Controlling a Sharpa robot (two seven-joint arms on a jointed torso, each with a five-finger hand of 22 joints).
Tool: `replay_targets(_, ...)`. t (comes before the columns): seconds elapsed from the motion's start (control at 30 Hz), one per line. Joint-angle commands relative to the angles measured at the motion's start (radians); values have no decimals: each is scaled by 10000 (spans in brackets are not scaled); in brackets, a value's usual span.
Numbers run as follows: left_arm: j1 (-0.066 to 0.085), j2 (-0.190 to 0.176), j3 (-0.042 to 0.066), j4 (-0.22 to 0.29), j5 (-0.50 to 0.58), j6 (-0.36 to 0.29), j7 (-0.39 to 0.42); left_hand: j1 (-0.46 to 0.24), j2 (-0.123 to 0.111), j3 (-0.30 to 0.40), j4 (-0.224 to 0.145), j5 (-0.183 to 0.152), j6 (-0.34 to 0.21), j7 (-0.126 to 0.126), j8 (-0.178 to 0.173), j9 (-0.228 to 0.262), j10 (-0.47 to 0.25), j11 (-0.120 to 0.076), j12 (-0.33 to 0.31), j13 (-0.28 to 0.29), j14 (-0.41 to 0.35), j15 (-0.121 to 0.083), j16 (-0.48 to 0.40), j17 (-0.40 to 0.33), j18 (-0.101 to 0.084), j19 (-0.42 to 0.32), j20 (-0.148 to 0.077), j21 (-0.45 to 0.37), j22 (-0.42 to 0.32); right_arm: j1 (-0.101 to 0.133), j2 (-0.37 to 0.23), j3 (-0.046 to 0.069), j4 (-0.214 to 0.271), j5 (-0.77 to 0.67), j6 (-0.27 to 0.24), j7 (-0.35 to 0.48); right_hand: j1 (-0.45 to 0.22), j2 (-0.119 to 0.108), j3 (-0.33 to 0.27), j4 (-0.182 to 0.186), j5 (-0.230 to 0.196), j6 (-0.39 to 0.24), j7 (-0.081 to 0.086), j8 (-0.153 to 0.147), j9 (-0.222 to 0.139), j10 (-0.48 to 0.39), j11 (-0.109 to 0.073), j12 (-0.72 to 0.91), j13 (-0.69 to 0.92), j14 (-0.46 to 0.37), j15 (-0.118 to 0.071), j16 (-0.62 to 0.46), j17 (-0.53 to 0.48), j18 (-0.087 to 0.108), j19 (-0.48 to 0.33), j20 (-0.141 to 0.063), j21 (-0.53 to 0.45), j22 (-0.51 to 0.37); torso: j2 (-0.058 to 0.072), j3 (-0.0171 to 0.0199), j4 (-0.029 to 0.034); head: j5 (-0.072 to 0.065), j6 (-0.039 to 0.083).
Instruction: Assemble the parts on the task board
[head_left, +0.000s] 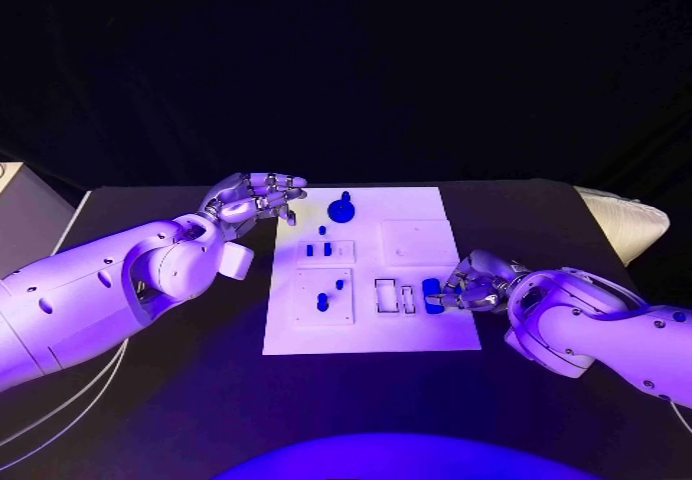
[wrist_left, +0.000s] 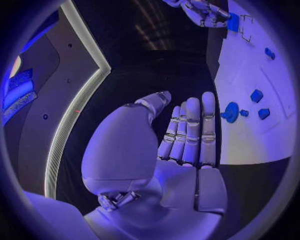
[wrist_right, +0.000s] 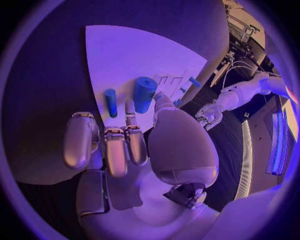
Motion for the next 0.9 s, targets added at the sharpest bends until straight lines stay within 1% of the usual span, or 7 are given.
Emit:
replay_targets(0.03, -19, -2, 10, 24, 19, 184, 70, 26, 30, -50, -11, -46, -69, -5, 52, -9, 34, 8, 45, 15, 20, 41, 43, -4, 147, 90, 9, -67, -17, -75, 163, -6, -88, -437, -24, -274, -134, 37, -85, 6, 66, -25, -75, 30, 14, 394, -74, 69, 1597, 908, -94, 64, 1943, -80, 79, -10, 72, 651, 5, 14, -2, 13, -17)
replay_targets(0.47, -36, -39, 10, 46, 25, 186, 63, 14, 35, -59, 8, -43, -70, -7, 55, -10, 24, 7, 54, 17, 26, 40, 54, 0, 147, 97, 9, -73, -21, -252, 621, -8, -552, -728, 276, -557, -148, 6, -227, -3, -5, 5, -92, 100, 30, 386, -86, 52, 1593, 911, -101, 69, 1959, -83, 84, -13, 91, 678, 3, -2, 3, 47, -51)
replay_targets(0.63, -36, -56, 10, 51, 25, 184, 56, 14, 35, -59, 8, -43, -70, -7, 55, -10, 24, 7, 54, 17, 26, 40, 54, 0, 147, 97, 9, -73, -21, -292, 680, -9, -588, -789, 115, -595, 37, 146, -215, -12, 67, 19, -112, 172, 45, 392, -104, 50, 1611, 910, -115, 68, 1955, -84, 83, -22, 95, 698, -5, -2, 2, 66, -66)
replay_targets(0.7, -37, -63, 10, 54, 25, 184, 52, 14, 35, -59, 8, -43, -70, -7, 55, -10, 24, 7, 54, 17, 26, 40, 54, 0, 147, 97, 9, -73, -21, -299, 671, -9, -568, -737, -27, -565, 171, 264, -169, -19, 361, 19, -125, 208, 50, 407, -115, 61, 1637, 914, -126, 74, 1975, -89, 93, -31, 123, 725, -5, -6, 4, 65, -59)
replay_targets(0.73, -37, -67, 10, 55, 26, 185, 49, 14, 35, -59, 8, -43, -70, -7, 55, -10, 24, 7, 54, 17, 26, 40, 54, 0, 147, 97, 9, -73, -21, -302, 659, -9, -546, -669, -115, -540, 382, 408, -69, -33, 863, 26, -146, 248, 53, 427, -136, 76, 1669, 917, -144, 79, 1994, -98, 109, -46, 172, 765, -7, -6, 1, 74, -55)
replay_targets(0.83, -37, -78, 10, 58, 26, 189, 37, 10, 42, -63, 21, -40, -72, -8, 57, -10, 12, 7, 60, 17, 28, 39, 61, 2, 147, 103, 8, -78, -26, -307, 599, -8, -438, -336, -376, -443, 555, 516, 7, -35, 1339, 25, -163, 289, 42, 459, -155, 100, 1718, 923, -160, 87, 2020, -104, 120, -62, 198, 800, -10, -1, -11, 92, -48)
replay_targets(0.9, -38, -85, 10, 60, 26, 192, 27, 10, 42, -63, 21, -40, -72, -8, 57, -10, 12, 7, 60, 17, 28, 39, 61, 2, 147, 103, 8, -78, -26, -307, 523, -6, -305, 18, -570, -350, 722, 604, 125, -37, 1836, 50, -187, 323, 19, 496, -179, 129, 1773, 931, -180, 99, 2060, -113, 137, -80, 245, 846, -9, 1, -14, 92, -44)
